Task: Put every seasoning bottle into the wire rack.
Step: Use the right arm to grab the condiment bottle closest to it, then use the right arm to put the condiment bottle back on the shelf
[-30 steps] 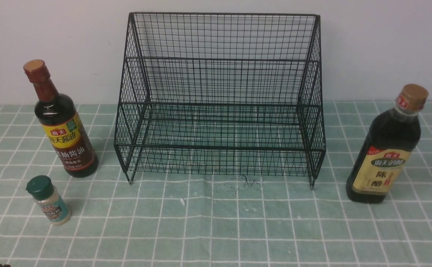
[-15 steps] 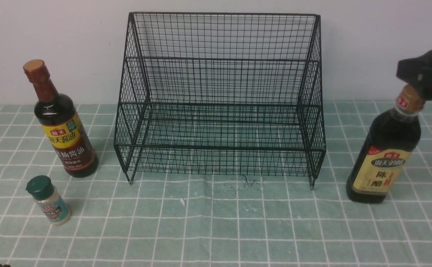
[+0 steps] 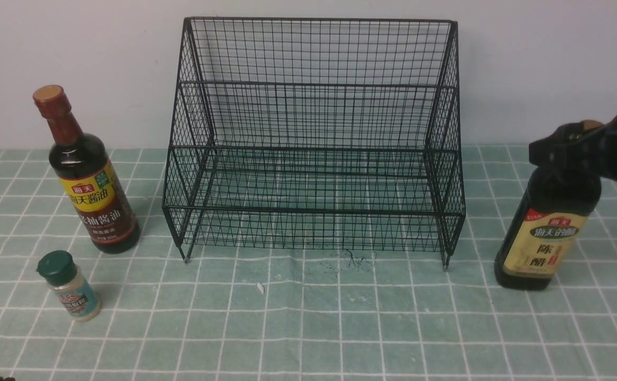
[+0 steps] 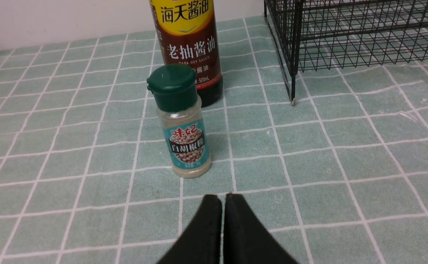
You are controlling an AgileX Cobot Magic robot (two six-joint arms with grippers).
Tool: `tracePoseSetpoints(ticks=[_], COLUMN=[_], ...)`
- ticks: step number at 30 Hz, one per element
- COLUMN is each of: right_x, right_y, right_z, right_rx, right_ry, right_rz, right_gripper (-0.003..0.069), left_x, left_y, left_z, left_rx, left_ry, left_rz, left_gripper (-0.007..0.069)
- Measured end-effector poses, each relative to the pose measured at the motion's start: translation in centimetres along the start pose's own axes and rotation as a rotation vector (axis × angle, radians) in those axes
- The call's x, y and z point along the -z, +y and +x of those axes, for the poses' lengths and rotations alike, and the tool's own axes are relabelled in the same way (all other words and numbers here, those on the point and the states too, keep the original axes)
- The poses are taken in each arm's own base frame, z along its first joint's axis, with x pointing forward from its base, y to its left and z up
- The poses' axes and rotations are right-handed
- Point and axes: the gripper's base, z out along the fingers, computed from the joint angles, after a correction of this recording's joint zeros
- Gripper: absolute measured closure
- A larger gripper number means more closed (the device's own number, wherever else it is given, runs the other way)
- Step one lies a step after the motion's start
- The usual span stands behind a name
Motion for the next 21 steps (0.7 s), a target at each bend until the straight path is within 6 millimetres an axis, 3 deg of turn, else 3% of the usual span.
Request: tracePoseSetpoints(ticks=[3,4,11,21], right_x=[0.0,0.1,1.5,9.1], right_y=[-0.1,-0.1,0.6,3.9], right_z=[-0.2,-0.3,-0.9,-7.6], right_rx=[0.022,0.035,0.106,0.197], right_ry=[-0.011,-0.02,-0.003,-0.128], right_rz=[0.012,0.019,-0.03,-0.195], right_gripper=[0.0331,0.0345,0.0345,0.0347], left_x=[0.0,0.0,0.0,0.0], left_y=[0.0,0.0,0.0,0.0], left_z=[0.0,0.0,0.0,0.0], left_rx=[0.0,0.0,0.0,0.0], left_ry=[0.0,0.0,0.0,0.0], left_rz=[0.0,0.0,0.0,0.0], left_gripper=[0.0631,0.0631,0.0631,0.0631])
